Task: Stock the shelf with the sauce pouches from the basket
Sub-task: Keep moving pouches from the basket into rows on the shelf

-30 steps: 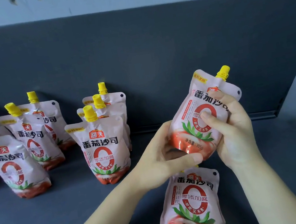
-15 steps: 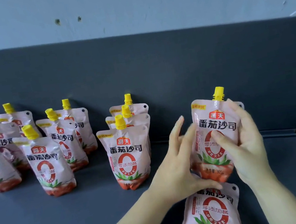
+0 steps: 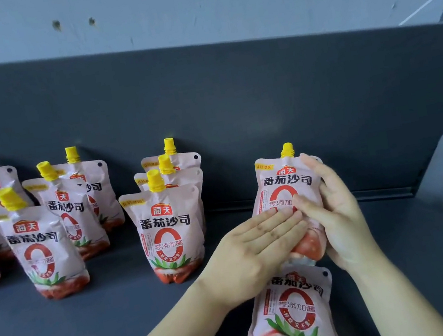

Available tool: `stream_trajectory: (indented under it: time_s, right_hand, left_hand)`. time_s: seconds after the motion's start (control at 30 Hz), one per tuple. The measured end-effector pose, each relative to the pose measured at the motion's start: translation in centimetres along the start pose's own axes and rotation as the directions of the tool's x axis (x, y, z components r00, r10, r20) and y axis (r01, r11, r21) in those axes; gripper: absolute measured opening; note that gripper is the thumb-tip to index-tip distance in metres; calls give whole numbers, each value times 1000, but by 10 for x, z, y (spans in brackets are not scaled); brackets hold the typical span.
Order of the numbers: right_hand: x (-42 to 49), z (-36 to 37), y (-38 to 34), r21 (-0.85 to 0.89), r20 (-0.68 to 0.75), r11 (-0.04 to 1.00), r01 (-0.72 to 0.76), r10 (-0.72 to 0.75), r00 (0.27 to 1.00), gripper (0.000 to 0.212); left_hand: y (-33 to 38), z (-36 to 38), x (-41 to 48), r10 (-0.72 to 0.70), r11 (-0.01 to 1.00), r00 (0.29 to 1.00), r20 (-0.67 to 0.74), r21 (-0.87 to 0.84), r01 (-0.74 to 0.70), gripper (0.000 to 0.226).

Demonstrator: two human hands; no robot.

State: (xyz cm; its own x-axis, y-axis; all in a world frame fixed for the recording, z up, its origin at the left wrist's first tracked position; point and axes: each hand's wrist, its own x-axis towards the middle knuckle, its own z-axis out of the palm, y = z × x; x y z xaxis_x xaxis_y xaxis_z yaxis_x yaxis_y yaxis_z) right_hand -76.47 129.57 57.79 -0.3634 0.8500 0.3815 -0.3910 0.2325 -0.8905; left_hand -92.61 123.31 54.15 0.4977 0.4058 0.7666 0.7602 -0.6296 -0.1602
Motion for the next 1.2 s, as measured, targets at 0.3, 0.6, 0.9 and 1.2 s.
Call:
stream_trajectory:
  time_s: [0.3,0.6,0.9,1.2]
  right_hand:
    - [3,-7,-5,189,-135,982,18,8,991,55]
    - [7,-8,-1,265,-190,963,-50,103,976,47]
    - [6,-5,-6,112,-158,977,182,-163,974,54]
    - [17,1,-6,-272,131,942,196,-166,977,61]
  left_hand:
    - [1,-12,8,-602,543,735,313,-514,664,91]
    - [-7,-8,10,-705,199,616,352,-735,648,32]
    - [-2,-11,16,-602,200,662,447,-718,666,62]
    - [-3,8,9,-679,386,611,408,-510,769,85]
